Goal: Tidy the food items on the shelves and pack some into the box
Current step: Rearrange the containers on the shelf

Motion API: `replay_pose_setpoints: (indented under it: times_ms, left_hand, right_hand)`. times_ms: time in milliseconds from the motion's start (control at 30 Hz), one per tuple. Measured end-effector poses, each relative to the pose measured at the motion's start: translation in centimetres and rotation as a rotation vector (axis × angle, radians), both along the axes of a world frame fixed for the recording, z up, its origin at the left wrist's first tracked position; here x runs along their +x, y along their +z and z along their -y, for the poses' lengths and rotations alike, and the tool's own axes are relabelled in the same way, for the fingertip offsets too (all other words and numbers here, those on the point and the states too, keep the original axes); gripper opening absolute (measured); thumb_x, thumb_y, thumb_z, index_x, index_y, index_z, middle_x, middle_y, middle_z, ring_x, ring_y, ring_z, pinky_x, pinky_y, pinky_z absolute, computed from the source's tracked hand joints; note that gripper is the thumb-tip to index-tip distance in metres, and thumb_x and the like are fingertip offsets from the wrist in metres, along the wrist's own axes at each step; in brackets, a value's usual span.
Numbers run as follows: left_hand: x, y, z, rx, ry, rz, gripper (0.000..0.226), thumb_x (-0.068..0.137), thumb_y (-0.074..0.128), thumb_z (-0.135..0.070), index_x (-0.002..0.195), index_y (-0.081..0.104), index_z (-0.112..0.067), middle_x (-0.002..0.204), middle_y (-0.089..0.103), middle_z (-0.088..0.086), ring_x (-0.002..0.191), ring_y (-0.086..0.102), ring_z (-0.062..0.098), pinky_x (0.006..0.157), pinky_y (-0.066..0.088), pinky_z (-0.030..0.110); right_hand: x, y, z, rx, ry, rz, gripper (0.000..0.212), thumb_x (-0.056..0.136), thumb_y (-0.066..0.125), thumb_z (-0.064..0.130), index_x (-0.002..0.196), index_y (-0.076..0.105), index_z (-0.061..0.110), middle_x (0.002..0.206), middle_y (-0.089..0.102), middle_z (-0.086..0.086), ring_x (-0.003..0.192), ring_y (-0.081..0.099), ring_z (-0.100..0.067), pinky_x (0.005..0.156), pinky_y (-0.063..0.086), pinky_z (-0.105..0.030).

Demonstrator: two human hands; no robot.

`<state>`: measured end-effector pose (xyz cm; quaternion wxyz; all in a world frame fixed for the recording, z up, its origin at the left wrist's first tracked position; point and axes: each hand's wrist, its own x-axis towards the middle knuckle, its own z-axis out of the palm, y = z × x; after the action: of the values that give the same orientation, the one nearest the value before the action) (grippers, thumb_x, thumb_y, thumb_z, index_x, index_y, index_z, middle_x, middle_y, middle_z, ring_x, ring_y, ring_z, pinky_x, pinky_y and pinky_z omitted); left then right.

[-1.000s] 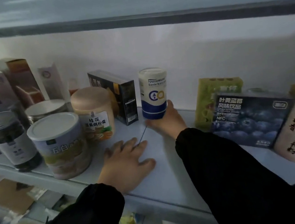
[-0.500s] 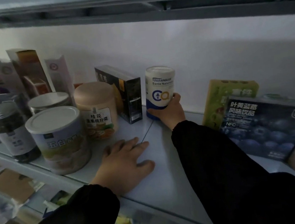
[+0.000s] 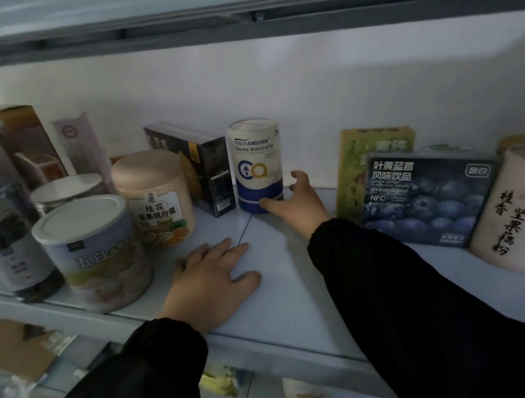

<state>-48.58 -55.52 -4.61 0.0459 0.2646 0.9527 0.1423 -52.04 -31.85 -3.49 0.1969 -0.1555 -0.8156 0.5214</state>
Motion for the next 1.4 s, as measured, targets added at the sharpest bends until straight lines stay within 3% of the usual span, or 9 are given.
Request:
replay_pose_setpoints:
  times_ms: [100, 300, 433, 733, 900, 1000, 1133, 1267, 1400]
  left_hand:
    - [0.0, 0.0, 0.1, 0.019, 0.004, 0.002, 0.067, 0.097, 0.041, -0.069, 0.159, 0.022, -0.052, 0.171, 0.012, -0.022, 0.158, 0.007, 0.016, 0.126, 0.003, 0.047]
    - [0.4, 0.0, 0.2, 0.077, 0.012, -0.003, 0.062, 0.099, 0.044, -0.064, 0.158, 0.026, -0.052, 0.170, 0.016, -0.021, 0.158, 0.007, 0.013, 0.127, 0.002, 0.045]
    - [0.4, 0.0, 0.0, 0.115, 0.024, -0.012, 0.054, 0.103, 0.041, -0.058, 0.155, 0.034, -0.051, 0.169, 0.021, -0.021, 0.156, 0.012, 0.012, 0.127, 0.006, 0.043]
    - [0.2, 0.3, 0.0, 0.134, 0.046, -0.014, 0.052, 0.100, 0.044, -0.062, 0.151, 0.042, -0.052, 0.166, 0.029, -0.022, 0.154, 0.018, 0.010, 0.126, 0.008, 0.039]
    - [0.0, 0.2, 0.1, 0.156, 0.047, 0.000, 0.050, 0.101, 0.046, -0.059, 0.150, 0.045, -0.050, 0.165, 0.032, -0.020, 0.154, 0.023, 0.014, 0.127, 0.012, 0.043]
    - [-0.1, 0.4, 0.0, 0.152, 0.041, -0.016, 0.048, 0.102, 0.044, -0.058, 0.149, 0.047, -0.048, 0.165, 0.034, -0.018, 0.153, 0.025, 0.015, 0.127, 0.014, 0.041]
    - [-0.2, 0.3, -0.2, 0.192, 0.034, -0.058, 0.044, 0.103, 0.033, -0.057, 0.132, 0.060, -0.037, 0.146, 0.058, -0.007, 0.139, 0.046, 0.020, 0.119, 0.029, 0.043]
    - [0.4, 1.1, -0.2, 0.451, 0.147, 0.059, 0.031, 0.109, 0.039, -0.044, 0.110, 0.060, -0.021, 0.115, 0.064, 0.006, 0.116, 0.058, 0.028, 0.104, 0.041, 0.040]
    - [-0.6, 3.8, -2.9, 1.284, 0.310, 0.570, 0.050, 0.109, 0.039, -0.048, 0.137, 0.058, -0.011, 0.135, 0.064, 0.010, 0.127, 0.060, 0.031, 0.106, 0.050, 0.045]
  right_hand:
    - [-0.7, 0.5, 0.5, -0.022, 0.036, -0.004, 0.107, 0.081, 0.089, 0.033, 0.161, 0.021, 0.013, 0.159, 0.042, -0.007, 0.142, 0.047, -0.026, 0.098, 0.039, -0.027]
    - [-3.8, 1.2, 0.7, -0.034, 0.103, -0.066, 0.102, 0.068, 0.098, 0.026, 0.144, 0.031, 0.022, 0.125, 0.053, 0.011, 0.122, 0.057, -0.016, 0.080, 0.045, -0.015]
    - [-5.0, 1.0, 0.5, -0.030, 0.099, -0.162, 0.121, 0.068, 0.098, 0.018, 0.157, 0.015, 0.020, 0.130, 0.050, 0.012, 0.120, 0.053, -0.011, 0.088, 0.046, -0.020]
    - [-2.6, 1.5, 1.8, -0.011, 0.091, -0.201, 0.116, 0.066, 0.098, 0.021, 0.153, 0.021, 0.024, 0.123, 0.055, 0.012, 0.115, 0.059, -0.015, 0.093, 0.049, -0.030]
    - [1.7, 1.5, 2.8, 0.004, 0.116, -0.193, 0.113, 0.067, 0.097, 0.022, 0.150, 0.020, 0.030, 0.122, 0.056, 0.017, 0.112, 0.060, -0.011, 0.091, 0.046, -0.025]
    - [4.2, 1.4, 3.3, 0.029, 0.112, -0.175, 0.114, 0.067, 0.097, 0.024, 0.150, 0.019, 0.028, 0.112, 0.057, 0.026, 0.096, 0.059, 0.005, 0.079, 0.046, -0.010]
    - [6.8, 0.6, 3.4, -0.005, 0.116, -0.172, 0.115, 0.064, 0.100, 0.025, 0.150, 0.025, 0.027, 0.118, 0.061, 0.020, 0.103, 0.064, 0.000, 0.082, 0.052, -0.017]
    - [7.1, 0.6, 3.7, -0.131, 0.126, -0.203, 0.100, 0.068, 0.097, 0.018, 0.144, 0.033, 0.026, 0.115, 0.062, 0.021, 0.099, 0.063, 0.004, 0.069, 0.053, -0.009]
    - [5.8, 0.7, 4.0, -0.349, 0.153, -0.281, 0.101, 0.061, 0.099, 0.020, 0.141, 0.037, 0.025, 0.124, 0.068, 0.007, 0.102, 0.072, -0.008, 0.081, 0.063, -0.030]
